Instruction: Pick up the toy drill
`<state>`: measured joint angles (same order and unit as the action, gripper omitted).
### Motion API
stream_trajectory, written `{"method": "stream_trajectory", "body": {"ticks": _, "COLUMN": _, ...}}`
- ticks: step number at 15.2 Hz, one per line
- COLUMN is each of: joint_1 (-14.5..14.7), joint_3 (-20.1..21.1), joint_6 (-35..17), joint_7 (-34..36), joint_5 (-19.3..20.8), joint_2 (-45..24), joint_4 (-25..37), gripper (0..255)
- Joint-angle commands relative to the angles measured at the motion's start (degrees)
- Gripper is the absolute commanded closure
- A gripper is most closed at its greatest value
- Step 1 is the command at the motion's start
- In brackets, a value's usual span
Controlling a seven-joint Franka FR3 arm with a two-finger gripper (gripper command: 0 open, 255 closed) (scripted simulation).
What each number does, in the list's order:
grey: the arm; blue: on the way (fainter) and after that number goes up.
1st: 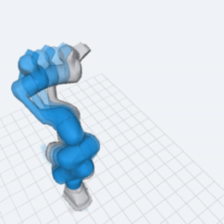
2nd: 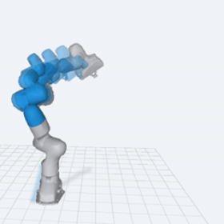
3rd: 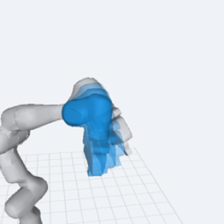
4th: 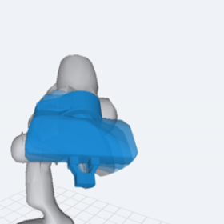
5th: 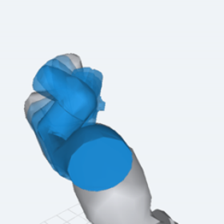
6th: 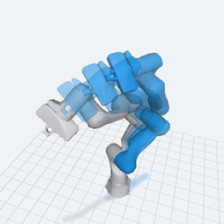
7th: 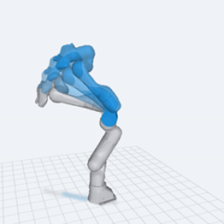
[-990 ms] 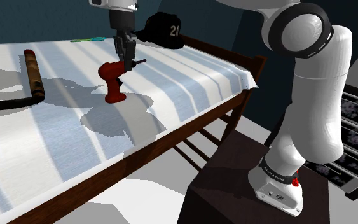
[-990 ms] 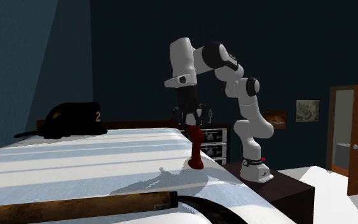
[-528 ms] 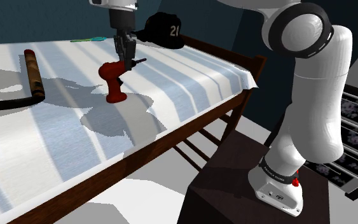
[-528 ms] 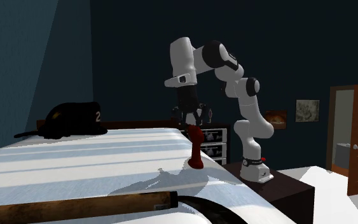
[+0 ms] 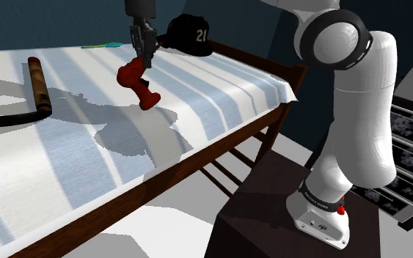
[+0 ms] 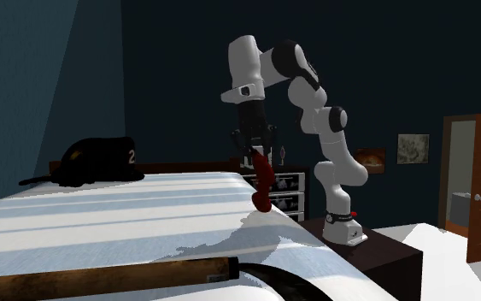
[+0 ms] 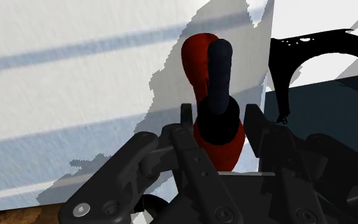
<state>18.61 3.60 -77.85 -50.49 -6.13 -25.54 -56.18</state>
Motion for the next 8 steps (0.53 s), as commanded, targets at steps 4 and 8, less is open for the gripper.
{"method": "stream_trajectory", "body": {"ticks": 4, "joint_1": 0.28, "joint_3": 0.15, "joint_6": 7.25, "joint_7": 1.00, "joint_5": 0.14, "joint_2": -5.00, "joint_4": 12.31, "gripper": 255}}
{"method": "stream_trajectory", "body": {"ticks": 8, "joint_1": 0.53, "joint_3": 0.30, "joint_6": 12.56, "joint_7": 1.67, "joint_5": 0.28, "joint_2": -9.83, "joint_4": 22.47, "gripper": 255}}
